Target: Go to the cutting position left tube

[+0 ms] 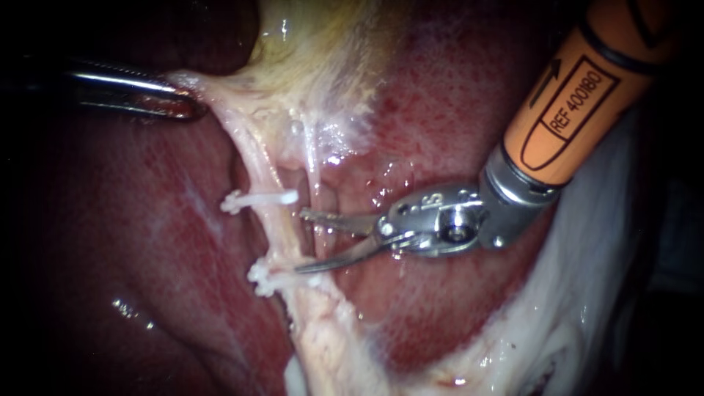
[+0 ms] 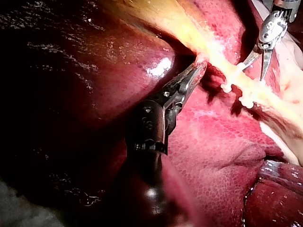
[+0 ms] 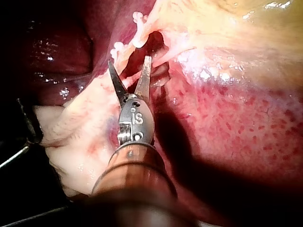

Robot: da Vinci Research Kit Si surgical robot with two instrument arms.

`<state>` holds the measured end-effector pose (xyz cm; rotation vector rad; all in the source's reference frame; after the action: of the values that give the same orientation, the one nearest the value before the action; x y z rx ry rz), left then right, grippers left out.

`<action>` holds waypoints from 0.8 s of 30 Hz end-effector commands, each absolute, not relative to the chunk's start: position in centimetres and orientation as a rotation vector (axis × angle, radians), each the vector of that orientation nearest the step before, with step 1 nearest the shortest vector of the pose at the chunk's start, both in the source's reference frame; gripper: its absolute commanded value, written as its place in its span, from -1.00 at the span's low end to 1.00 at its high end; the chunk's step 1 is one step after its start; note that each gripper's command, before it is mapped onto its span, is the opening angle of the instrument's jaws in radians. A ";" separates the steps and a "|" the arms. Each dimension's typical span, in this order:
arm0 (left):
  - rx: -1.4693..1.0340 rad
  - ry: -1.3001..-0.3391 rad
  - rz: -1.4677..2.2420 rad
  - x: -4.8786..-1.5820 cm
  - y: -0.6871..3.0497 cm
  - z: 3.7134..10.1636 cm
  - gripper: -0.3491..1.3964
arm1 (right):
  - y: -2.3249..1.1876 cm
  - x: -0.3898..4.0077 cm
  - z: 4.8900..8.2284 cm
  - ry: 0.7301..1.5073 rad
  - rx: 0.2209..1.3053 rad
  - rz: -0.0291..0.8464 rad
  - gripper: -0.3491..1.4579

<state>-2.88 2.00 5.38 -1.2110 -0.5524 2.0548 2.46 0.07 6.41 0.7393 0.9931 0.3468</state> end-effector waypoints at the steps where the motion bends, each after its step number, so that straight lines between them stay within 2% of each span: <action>1: -1.211 -0.551 2.055 -2.89 2.00 5.38 -1.00 | 0.08 2.46 6.44 0.997 0.747 0.335 0.95; 14: -1.212 -0.555 2.055 -2.89 2.00 5.39 -1.00 | 0.11 2.64 6.59 0.988 0.847 0.251 0.90; 24: -1.212 -0.555 2.055 -2.89 2.00 5.39 -1.00 | 0.05 2.90 6.46 1.059 0.931 0.207 0.90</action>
<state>-2.89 2.00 5.39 -1.2124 -0.5547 2.0552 2.93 0.04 6.44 0.9445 1.0629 0.2054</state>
